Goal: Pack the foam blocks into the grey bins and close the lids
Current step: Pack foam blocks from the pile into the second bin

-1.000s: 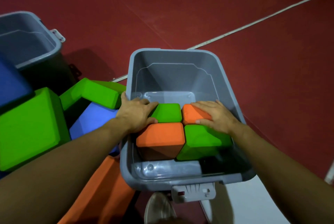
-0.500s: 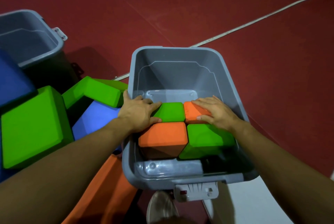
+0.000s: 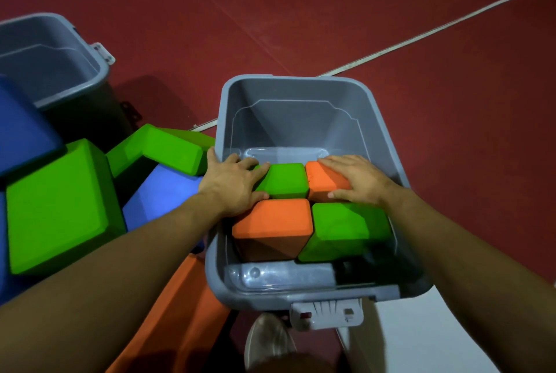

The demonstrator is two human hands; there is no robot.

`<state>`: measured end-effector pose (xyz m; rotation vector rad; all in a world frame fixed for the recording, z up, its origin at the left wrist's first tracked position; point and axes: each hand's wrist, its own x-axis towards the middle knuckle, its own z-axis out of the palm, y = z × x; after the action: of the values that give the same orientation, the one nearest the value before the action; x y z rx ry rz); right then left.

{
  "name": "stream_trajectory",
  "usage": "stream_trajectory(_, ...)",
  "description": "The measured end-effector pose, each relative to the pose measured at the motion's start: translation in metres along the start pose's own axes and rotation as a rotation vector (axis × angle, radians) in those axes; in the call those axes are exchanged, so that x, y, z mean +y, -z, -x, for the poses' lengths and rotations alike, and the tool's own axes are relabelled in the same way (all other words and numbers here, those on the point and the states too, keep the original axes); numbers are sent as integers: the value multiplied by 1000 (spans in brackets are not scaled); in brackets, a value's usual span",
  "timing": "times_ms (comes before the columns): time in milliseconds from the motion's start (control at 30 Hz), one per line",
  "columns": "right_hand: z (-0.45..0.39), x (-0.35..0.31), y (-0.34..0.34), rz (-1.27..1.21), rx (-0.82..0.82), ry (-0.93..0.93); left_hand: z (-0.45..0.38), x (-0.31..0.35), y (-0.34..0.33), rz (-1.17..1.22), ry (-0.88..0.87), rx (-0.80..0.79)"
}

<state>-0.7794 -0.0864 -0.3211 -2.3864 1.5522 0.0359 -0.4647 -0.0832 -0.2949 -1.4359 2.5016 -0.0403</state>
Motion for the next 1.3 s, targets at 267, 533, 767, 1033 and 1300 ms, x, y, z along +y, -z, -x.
stream_trajectory(267,-6,-7,1,40,6,-29,3,-11,-5,43,6,8)
stream_trajectory(533,6,-9,-2,63,-11,-64,-2,-3,-3,54,11,33)
stream_trajectory(767,8,-10,0,22,-29,-59,1,-2,-1,138,16,74)
stream_trajectory(1033,44,-44,-4,-111,136,130,11,-6,6,298,-73,163)
stream_trajectory(1300,53,-58,6,120,-95,0,11,-10,9,204,-145,8)
